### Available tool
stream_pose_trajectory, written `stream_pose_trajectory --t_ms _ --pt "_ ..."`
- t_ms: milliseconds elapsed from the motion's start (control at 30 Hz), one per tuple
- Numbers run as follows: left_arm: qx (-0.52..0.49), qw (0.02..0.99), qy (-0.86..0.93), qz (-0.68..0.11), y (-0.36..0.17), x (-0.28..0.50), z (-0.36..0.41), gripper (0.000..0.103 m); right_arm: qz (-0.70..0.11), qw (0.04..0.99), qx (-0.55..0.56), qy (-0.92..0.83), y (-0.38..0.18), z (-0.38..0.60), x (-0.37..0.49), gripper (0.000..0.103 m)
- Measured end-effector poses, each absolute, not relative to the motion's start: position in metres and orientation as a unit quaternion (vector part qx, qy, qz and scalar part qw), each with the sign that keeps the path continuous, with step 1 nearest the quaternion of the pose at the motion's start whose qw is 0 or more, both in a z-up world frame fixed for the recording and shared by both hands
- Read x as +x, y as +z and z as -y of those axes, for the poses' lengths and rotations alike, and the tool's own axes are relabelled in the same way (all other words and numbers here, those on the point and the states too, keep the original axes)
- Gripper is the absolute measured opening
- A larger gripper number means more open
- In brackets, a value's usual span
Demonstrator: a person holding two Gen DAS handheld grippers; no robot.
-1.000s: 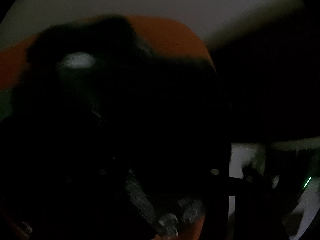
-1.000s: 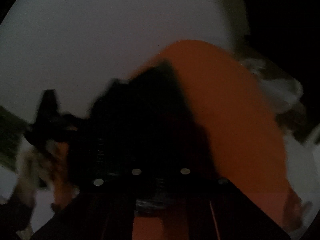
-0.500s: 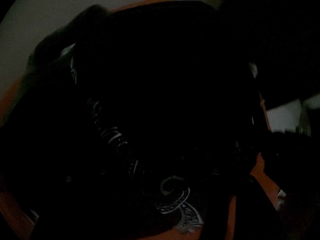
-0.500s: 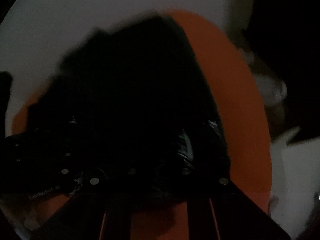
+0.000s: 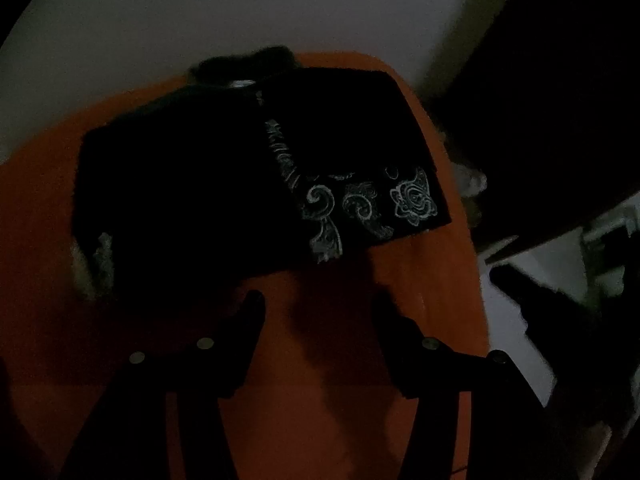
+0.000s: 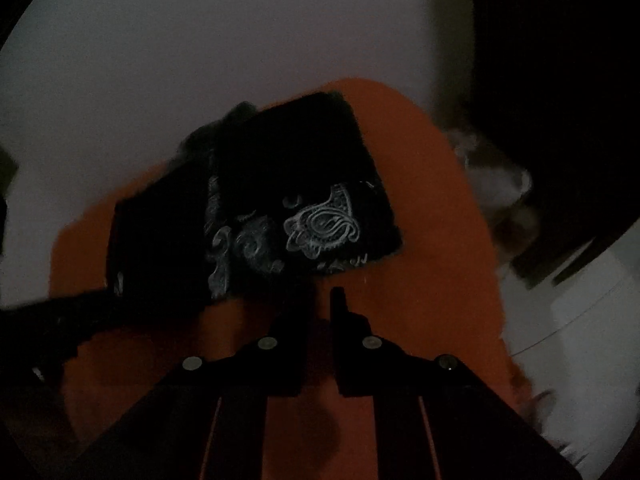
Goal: Fold clothes
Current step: 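Press the black paisley bundle flat on the pile with both grippers, then open both grippers and pull them back from the folded bundle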
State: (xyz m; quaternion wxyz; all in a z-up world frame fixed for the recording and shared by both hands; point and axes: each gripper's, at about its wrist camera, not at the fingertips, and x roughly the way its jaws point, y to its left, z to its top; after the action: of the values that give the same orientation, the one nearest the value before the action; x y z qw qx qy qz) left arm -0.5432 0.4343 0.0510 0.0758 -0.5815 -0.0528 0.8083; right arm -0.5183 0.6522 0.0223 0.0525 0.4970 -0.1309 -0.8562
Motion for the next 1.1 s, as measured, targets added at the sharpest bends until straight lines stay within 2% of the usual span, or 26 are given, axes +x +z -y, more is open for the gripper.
stream_pose_trajectory --t_ms 67,133,167,233,267,500,667,800,933,1100 --pt "-0.574 0.067 0.814 0.066 0.080 -0.525 -0.416 0.058 0.129 0.070 0.505 -0.851 0.033 -0.639 -0.507 0.009" --pt "-0.566 0.061 0.820 0.064 0.091 -0.517 -0.410 0.065 0.109 0.087 0.510 -0.849 0.040 -0.620 -0.497 0.012" --pt "-0.567 0.055 0.820 0.053 0.095 -0.512 -0.407 0.066 0.101 0.095 0.511 -0.849 0.042 -0.610 -0.492 0.014" --pt "-0.570 0.037 0.820 0.028 0.100 -0.501 -0.398 0.066 0.095 0.112 0.509 -0.848 0.052 -0.589 -0.477 0.028" --pt "-0.571 0.029 0.820 0.016 0.102 -0.496 -0.394 0.066 0.097 0.119 0.508 -0.847 0.057 -0.579 -0.470 0.030" --pt "-0.556 0.007 0.829 0.052 0.121 -0.442 -0.317 0.066 0.055 0.148 0.490 -0.857 0.096 -0.499 -0.441 0.032" --pt "-0.541 0.026 0.837 0.079 0.146 -0.396 -0.232 0.066 -0.017 0.098 0.476 -0.874 0.126 -0.423 -0.398 0.042" --pt "-0.550 0.047 0.831 0.066 0.169 -0.351 -0.170 0.067 -0.023 0.079 0.467 -0.881 0.158 -0.357 -0.362 0.050" --pt "-0.550 0.057 0.832 0.042 0.198 -0.305 -0.123 0.067 -0.010 0.064 0.468 -0.881 0.193 -0.298 -0.325 0.051" --pt "-0.527 0.045 0.847 0.053 0.247 -0.238 -0.088 0.068 0.018 0.073 0.460 -0.885 0.234 -0.253 -0.267 0.051"
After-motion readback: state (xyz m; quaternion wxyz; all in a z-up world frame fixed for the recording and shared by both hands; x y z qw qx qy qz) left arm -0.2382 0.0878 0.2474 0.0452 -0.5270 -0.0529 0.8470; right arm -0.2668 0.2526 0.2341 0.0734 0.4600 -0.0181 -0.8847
